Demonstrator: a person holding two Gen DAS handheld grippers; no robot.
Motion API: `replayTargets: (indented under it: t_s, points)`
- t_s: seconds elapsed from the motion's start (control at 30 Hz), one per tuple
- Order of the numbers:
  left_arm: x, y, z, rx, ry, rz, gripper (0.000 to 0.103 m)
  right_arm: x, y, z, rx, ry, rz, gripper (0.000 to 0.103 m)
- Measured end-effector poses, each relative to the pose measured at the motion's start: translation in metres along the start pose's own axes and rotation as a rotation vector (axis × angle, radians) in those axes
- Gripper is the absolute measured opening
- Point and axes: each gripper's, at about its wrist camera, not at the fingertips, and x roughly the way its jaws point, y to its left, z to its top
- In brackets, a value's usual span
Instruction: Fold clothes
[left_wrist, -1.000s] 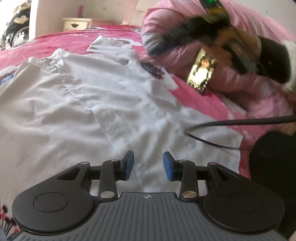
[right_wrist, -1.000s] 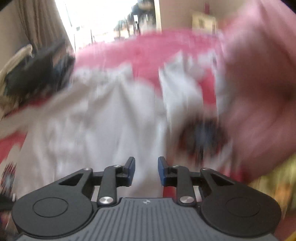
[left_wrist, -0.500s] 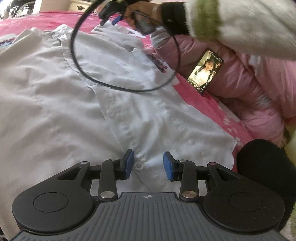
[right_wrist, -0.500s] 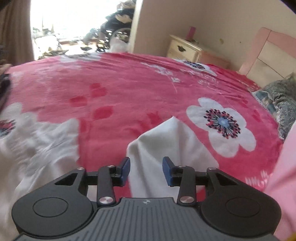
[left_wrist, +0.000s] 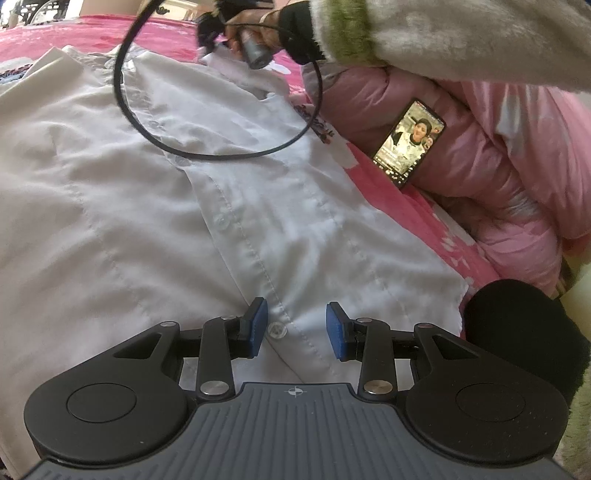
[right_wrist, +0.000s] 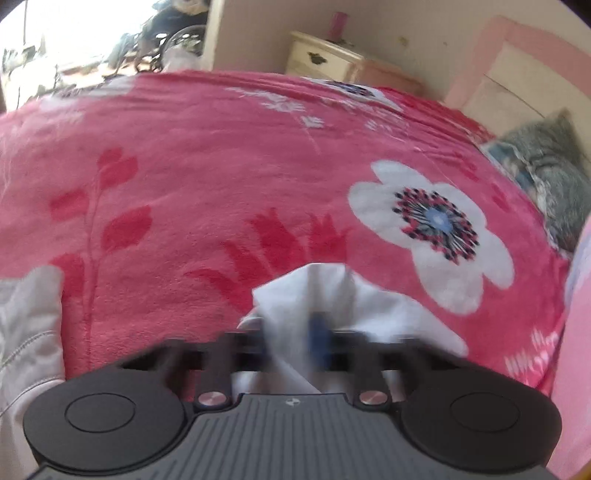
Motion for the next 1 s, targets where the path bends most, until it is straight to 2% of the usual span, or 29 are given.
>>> replayTargets:
  t_s: [0.1,0.13,0.33,0.43,0.53,0.63,0.7,0.73,0.77,0.83,0.9,0.93,1.0]
  points:
    - [-0.001,-0.003,-0.001,0.003,-0.006,0.012,0.035,-0.032,-0.017,-0.001,0.008,-0.063,0.017,0.004]
    - [-0.001,-0.003,-0.002,0.006,-0.011,0.017,0.035,-0.050,-0.024,-0.002,0.020,-0.096,0.056,0.004]
    - [-0.003,-0.008,-0.005,0.024,-0.040,0.045,0.035,-0.195,-0.071,-0.030,0.030,-0.362,0.423,0.004]
    - [-0.004,-0.010,-0.007,0.030,-0.054,0.059,0.035,-0.266,-0.090,-0.049,-0.047,-0.452,0.576,0.004]
    - [-0.006,-0.010,-0.007,0.029,-0.064,0.075,0.035,-0.321,-0.101,-0.073,-0.152,-0.516,0.670,0.007]
    - [-0.012,-0.005,-0.006,-0.003,-0.076,0.093,0.035,-0.351,-0.097,-0.096,-0.279,-0.515,0.745,0.011]
    - [-0.019,-0.001,-0.004,-0.029,-0.094,0.119,0.035,-0.351,-0.079,-0.115,-0.371,-0.463,0.765,0.033]
    - [-0.022,0.001,-0.003,-0.043,-0.104,0.132,0.035,-0.352,-0.070,-0.124,-0.417,-0.436,0.774,0.054]
    - [-0.027,0.003,-0.003,-0.057,-0.120,0.146,0.035,-0.350,-0.057,-0.135,-0.488,-0.394,0.767,0.065]
    - [-0.037,0.007,-0.003,-0.079,-0.142,0.175,0.035,-0.339,-0.025,-0.163,-0.688,-0.272,0.677,0.066]
    - [-0.047,0.009,-0.004,-0.090,-0.162,0.194,0.035,-0.336,-0.007,-0.192,-0.803,-0.209,0.596,0.066]
    - [-0.052,0.010,-0.004,-0.093,-0.171,0.201,0.035,-0.339,-0.006,-0.202,-0.794,-0.204,0.592,0.066]
    - [-0.062,0.010,-0.004,-0.083,-0.182,0.209,0.035,-0.350,-0.014,-0.215,-0.649,-0.196,0.617,0.066]
